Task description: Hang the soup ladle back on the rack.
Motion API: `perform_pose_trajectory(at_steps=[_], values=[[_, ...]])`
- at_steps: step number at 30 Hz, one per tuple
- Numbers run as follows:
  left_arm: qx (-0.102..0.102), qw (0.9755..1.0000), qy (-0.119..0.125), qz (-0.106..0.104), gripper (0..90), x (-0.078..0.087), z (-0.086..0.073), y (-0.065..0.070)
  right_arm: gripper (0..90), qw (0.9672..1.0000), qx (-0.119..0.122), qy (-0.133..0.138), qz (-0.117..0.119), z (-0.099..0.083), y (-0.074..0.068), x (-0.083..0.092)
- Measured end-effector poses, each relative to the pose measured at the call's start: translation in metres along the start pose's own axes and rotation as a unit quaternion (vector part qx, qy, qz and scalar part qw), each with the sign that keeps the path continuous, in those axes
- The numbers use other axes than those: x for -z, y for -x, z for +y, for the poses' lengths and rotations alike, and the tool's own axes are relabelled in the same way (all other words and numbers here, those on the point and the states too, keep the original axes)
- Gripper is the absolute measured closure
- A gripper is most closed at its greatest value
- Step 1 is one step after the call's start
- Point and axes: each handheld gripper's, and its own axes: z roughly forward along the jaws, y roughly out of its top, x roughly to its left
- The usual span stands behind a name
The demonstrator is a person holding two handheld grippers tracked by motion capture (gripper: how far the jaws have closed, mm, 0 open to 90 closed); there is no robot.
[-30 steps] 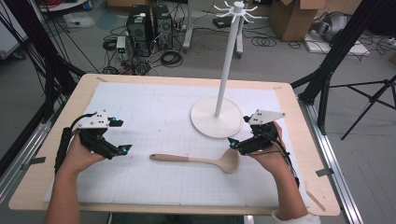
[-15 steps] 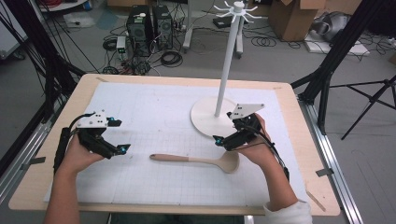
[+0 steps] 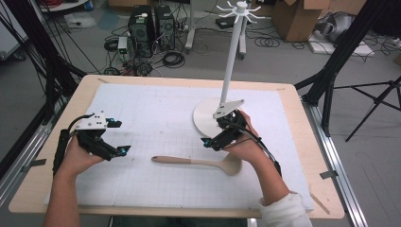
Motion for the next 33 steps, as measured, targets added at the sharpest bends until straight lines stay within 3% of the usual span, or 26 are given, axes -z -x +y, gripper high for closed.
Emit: perform_pose_trajectory(at_steps=[11, 18, 27, 33], values=[[0.001, 1.0, 0.001, 0.003, 1.7, -0.001, 0.0, 0.001, 0.5, 0.9982, 0.011, -0.044, 0.039, 0.005, -0.006, -0.038], [-0.001, 0.9999, 0.009, 0.007, 1.7, 0.002, 0.001, 0.001, 0.5, 0.9956, 0.021, -0.066, 0.064, 0.008, -0.015, -0.05], [0.0, 1.0, 0.002, 0.006, 1.7, -0.001, 0.001, 0.001, 0.4, 0.9885, 0.044, -0.11, 0.094, 0.005, -0.027, -0.072], [-0.004, 1.0, 0.004, 0.006, 1.7, 0.001, 0.001, 0.002, 0.5, 0.9808, 0.06, -0.146, 0.114, 0.003, -0.038, -0.081]])
